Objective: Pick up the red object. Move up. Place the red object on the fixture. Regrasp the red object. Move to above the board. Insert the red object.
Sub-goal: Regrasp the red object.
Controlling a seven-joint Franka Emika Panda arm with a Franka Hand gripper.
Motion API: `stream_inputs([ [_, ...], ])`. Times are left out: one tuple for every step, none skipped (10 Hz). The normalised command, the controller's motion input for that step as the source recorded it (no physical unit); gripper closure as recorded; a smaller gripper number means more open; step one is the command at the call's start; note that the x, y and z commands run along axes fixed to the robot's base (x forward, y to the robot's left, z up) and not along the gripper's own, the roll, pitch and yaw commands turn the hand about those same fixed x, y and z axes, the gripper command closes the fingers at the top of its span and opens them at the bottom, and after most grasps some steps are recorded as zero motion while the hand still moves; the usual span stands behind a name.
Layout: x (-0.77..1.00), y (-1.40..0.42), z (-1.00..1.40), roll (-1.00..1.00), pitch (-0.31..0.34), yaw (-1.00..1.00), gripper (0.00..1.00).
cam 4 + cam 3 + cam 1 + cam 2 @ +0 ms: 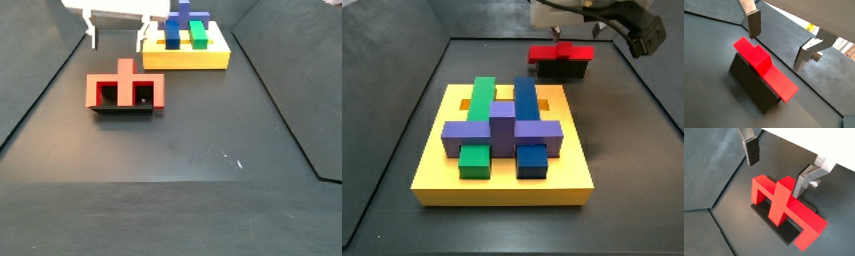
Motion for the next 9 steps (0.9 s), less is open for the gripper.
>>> stream_inputs([
  [0.0,0.0,-0.23,0.23,0.043,0.11,0.0],
  [0.0,0.0,-0.18,0.2,0.0,0.14,0.0],
  [0.0,0.0,-0.13,0.11,0.0,0.06,0.0],
  [0.0,0.0,-0.23,0.23,0.037,0.0,0.0],
  [0.0,0.0,-0.25,0.3,0.034,-0.02,0.0],
  [0.0,0.0,-0.28,0.41,0.049,0.0,0.0],
  [0.0,0.0,-0.19,0.65,0.189,0.0,0.0],
  [0.0,0.0,-0.19,0.69,0.157,0.0,0.0],
  [0.0,0.0,-0.13,0.56,0.134,0.0,0.0],
])
